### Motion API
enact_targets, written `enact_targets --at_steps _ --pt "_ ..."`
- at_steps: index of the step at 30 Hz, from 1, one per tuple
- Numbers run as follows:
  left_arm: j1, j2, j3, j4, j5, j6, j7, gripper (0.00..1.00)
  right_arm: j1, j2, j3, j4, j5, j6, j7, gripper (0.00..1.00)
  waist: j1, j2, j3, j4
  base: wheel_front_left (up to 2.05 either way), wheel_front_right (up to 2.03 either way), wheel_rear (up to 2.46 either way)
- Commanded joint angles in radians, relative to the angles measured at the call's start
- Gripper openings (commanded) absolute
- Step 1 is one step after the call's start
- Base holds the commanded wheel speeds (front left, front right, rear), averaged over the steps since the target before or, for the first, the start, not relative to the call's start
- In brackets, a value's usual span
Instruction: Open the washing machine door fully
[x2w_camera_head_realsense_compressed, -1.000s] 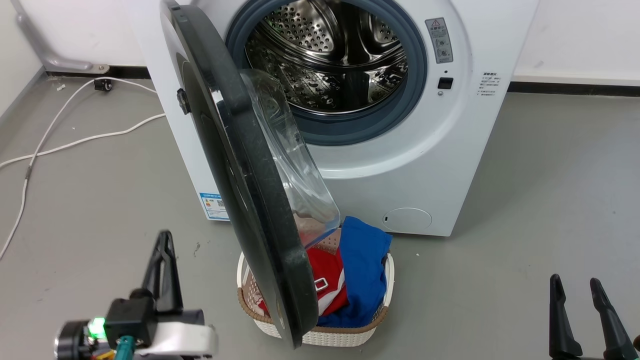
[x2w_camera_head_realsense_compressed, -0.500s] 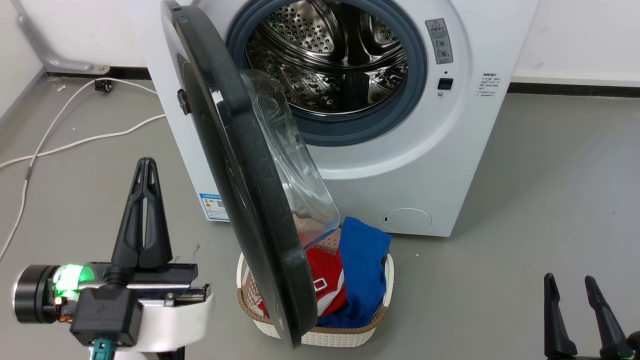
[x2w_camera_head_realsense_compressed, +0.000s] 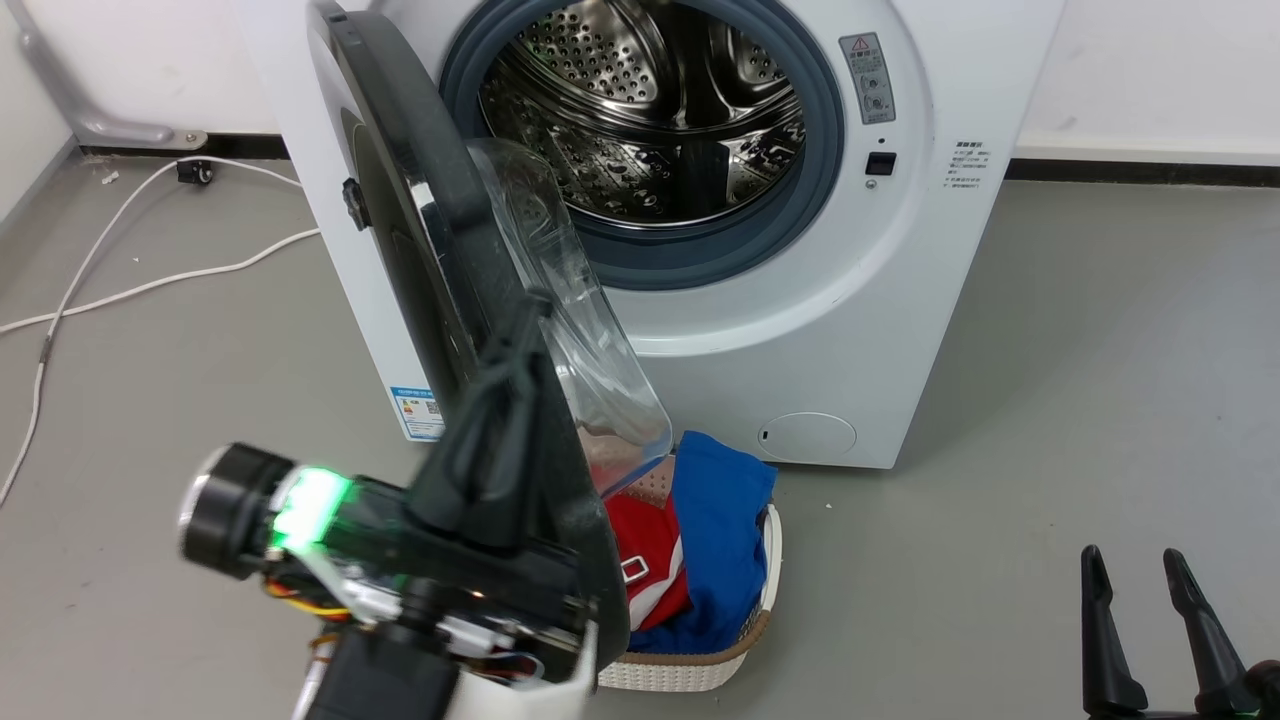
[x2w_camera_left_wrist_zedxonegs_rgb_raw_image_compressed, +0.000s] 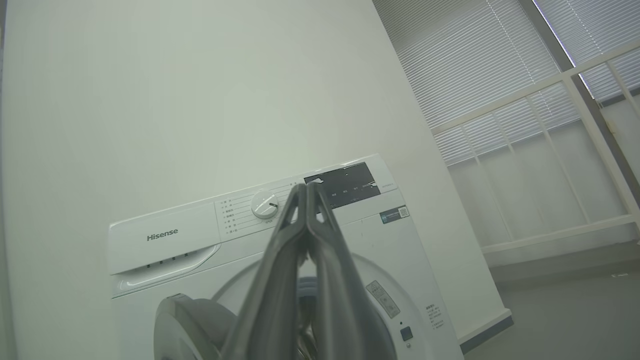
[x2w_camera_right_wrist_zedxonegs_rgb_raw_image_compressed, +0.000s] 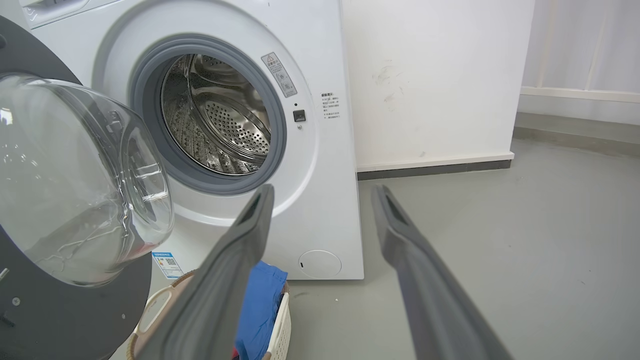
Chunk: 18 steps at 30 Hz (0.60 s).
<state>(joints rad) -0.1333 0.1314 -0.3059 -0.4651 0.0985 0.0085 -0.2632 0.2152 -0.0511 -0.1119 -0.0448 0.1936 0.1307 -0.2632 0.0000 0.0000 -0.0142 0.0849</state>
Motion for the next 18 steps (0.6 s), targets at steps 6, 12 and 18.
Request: enact_targets --at_steps 6,12,18 --pt "-0.017 -0.022 -0.121 0.069 -0.005 -0.047 -0.002 0.00 -0.008 0.002 0.004 -0.007 -0.019 0.000 -0.002 1.00 0.0000 0.0000 0.003 -0.006 0.00 0.00 0.00" --pt "0.003 -0.040 -0.206 0.201 -0.037 -0.066 -0.002 0.00 -0.017 0.002 0.014 -0.011 -0.031 0.000 -0.002 1.00 0.0000 0.0000 0.011 -0.016 0.00 0.00 0.00" --pt "0.031 -0.045 -0.245 0.320 -0.061 -0.064 -0.003 0.00 -0.019 0.002 0.017 -0.015 -0.035 0.000 -0.002 1.00 0.0000 0.0000 0.019 -0.024 0.00 0.00 0.00"
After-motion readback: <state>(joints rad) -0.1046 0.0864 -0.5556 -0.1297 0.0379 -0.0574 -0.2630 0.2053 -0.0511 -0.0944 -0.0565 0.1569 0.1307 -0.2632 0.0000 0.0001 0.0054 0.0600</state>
